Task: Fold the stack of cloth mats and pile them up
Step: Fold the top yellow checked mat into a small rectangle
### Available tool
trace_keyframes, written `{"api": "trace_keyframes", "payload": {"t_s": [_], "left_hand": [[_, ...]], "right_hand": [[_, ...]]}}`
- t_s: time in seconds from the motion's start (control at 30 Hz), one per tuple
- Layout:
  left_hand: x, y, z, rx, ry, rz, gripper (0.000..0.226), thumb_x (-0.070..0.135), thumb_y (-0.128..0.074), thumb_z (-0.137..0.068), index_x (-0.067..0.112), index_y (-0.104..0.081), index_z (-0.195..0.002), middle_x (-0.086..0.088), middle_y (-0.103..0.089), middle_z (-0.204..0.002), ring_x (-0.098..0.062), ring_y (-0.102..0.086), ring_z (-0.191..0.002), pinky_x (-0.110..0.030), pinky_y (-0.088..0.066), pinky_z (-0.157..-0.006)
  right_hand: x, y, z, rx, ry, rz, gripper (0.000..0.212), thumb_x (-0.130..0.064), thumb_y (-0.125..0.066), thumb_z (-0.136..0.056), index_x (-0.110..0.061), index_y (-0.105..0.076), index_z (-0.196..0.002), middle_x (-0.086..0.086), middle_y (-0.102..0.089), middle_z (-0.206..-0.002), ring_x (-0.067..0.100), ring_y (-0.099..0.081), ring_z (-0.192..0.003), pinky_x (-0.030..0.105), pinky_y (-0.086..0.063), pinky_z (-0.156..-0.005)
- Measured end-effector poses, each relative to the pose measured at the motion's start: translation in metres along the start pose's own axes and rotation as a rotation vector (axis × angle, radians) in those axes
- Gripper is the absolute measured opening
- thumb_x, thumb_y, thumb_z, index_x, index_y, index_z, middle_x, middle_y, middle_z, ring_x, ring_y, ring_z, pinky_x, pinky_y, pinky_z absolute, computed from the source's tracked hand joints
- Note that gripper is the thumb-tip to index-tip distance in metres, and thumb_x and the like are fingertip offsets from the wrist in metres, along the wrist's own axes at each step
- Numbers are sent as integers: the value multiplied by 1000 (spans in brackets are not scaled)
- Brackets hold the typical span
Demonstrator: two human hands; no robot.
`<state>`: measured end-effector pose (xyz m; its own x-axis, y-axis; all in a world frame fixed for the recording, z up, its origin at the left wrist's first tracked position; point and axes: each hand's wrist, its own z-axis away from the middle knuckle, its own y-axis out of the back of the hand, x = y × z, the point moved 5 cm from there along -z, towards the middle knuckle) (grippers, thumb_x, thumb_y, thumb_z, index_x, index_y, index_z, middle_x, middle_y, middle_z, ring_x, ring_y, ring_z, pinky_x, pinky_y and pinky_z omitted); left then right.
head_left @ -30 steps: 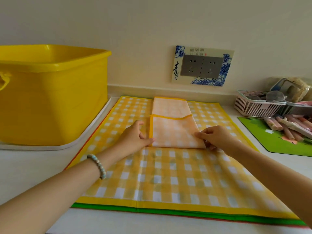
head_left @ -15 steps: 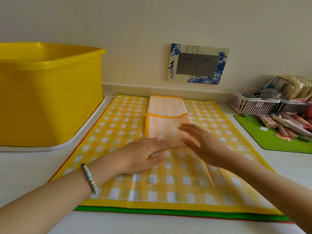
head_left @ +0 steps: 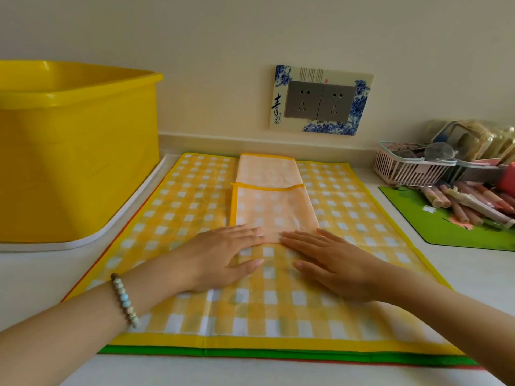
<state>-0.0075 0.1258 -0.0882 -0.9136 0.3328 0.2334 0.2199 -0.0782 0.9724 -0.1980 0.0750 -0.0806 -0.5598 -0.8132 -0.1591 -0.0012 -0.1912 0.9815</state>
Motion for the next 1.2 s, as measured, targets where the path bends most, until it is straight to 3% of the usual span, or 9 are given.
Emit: {"api": "trace_keyframes", "payload": {"t_s": [0.3, 0.43, 0.5, 0.6, 0.73, 0.87, 1.0, 1.1, 1.2], "left_hand": [[-31, 7, 22, -13, 99, 24, 78, 84, -12, -73, 49, -25, -142, 38, -10, -146, 15, -8, -135, -16, -9, -110], [-31, 6, 20, -11, 105, 29, 81, 86, -15, -72, 48, -23, -143, 36, -12, -147, 16, -8, -133, -15, -9, -109], [-31, 7, 18, -17, 132, 45, 83, 86, -18, -70, 47, -24, -143, 32, -17, -149, 9, -14, -136, -19, -14, -112], [-29, 10, 11, -3, 163, 29, 82, 81, -26, -73, 41, -24, -145, 25, -27, -144, 1, -24, -134, -21, -23, -108], [-24, 15, 0, 24, 186, 28, 73, 73, -38, -81, 35, -33, -143, 20, -33, -130, -1, -34, -116, -24, -32, -100], [-28, 19, -6, 42, 194, 73, 70, 68, -46, -81, 31, -39, -140, 17, -33, -138, -2, -28, -126, -22, -26, -105], [-29, 17, -3, 94, 159, 113, 68, 63, -51, -83, 32, -37, -142, 18, -27, -151, 0, -15, -140, -15, -11, -108], [-27, 16, 3, 111, 139, 134, 68, 65, -50, -81, 39, -35, -142, 21, -27, -151, 2, -12, -141, -20, -12, -114], [-20, 17, 8, 79, 58, 29, 64, 33, -62, -88, 38, -31, -144, 21, -24, -151, 0, -11, -142, -17, -7, -112]], "right_hand": [[42, -3, 38, -84, -64, -110, 53, -62, -11, -86, -57, 1, -138, -41, 5, -145, -22, 13, -131, 21, 9, -115], [44, 9, 33, -3, -98, -168, 53, -62, -25, -84, -55, -19, -137, -35, -20, -145, -16, -12, -135, 21, -9, -115], [43, 21, 27, 116, -110, -120, 52, -62, -33, -84, -51, -32, -134, -31, -35, -137, -7, -30, -130, 16, -23, -106], [36, 29, 10, 228, -61, 15, 49, -53, -44, -90, -41, -37, -137, -21, -41, -140, 2, -38, -129, 19, -30, -105], [26, 29, -13, 178, -27, 107, 46, -41, -49, -93, -38, -40, -138, -16, -45, -140, 8, -45, -125, 24, -38, -100], [25, 31, -28, 185, -64, 222, 41, -31, -47, -95, -36, -44, -135, -13, -52, -135, 15, -53, -118, 32, -44, -95], [26, 33, -24, 256, -53, 298, 36, -31, -34, -101, -38, -44, -136, -6, -65, -119, 19, -61, -102, 27, -45, -78], [15, 32, -2, 291, 10, 244, 36, -30, -35, -101, -37, -46, -135, -7, -65, -119, 19, -62, -101, 29, -43, -76], [-5, 30, 26, 303, 93, 193, 37, -29, -39, -100, -38, -46, -134, -11, -63, -123, 16, -63, -103, 28, -46, -79]]}}
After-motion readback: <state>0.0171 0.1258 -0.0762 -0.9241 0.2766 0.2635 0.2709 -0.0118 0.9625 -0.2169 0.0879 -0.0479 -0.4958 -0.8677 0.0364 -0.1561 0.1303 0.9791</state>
